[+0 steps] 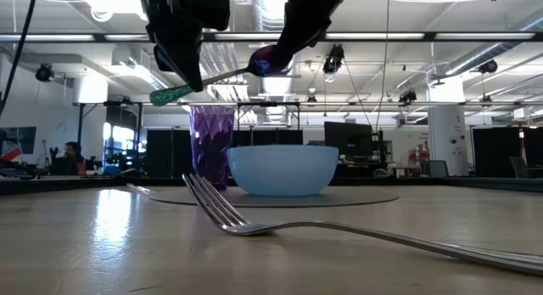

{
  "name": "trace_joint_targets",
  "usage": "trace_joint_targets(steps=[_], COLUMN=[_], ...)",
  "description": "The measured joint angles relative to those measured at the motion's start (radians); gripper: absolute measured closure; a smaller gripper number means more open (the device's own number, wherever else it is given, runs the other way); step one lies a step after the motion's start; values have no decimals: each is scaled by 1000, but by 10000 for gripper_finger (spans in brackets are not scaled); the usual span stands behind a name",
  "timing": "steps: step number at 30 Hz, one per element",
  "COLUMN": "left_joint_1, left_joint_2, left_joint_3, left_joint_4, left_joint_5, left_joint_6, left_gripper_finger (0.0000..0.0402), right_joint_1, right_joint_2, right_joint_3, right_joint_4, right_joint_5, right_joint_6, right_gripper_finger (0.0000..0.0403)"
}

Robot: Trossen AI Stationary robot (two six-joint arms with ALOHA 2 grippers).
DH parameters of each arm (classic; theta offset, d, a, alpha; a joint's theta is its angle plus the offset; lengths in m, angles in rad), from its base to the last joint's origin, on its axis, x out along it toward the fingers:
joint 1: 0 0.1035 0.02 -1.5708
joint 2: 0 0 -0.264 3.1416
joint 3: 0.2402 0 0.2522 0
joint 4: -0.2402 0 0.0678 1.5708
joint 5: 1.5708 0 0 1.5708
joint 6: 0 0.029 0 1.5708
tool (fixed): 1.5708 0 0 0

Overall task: Pick & Place Utensil
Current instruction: Put the violet spoon into the blue bowl on the gray mat

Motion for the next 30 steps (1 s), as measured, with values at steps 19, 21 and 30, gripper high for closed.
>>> trace_joint_targets(steps=[19,21,30], left_joint_1=[0,0,1], left_joint_2=[0,0,0], left_joint_3=[0,0,0], left_joint_4=[38,39,49], left_joint_5=[-20,-21,-21], left_joint_6=[-17,-24,-24], left_gripper_finger=[347,328,243], right_joint_1=[0,0,1], right_joint_2=[-16,-19,-69], right_joint_3=[-3,-3,-4], right_joint_4=[-43,-66,-147], right_joint_5=[2,2,13], right_joint_6=[55,55,59], right_gripper_finger=[395,395,395])
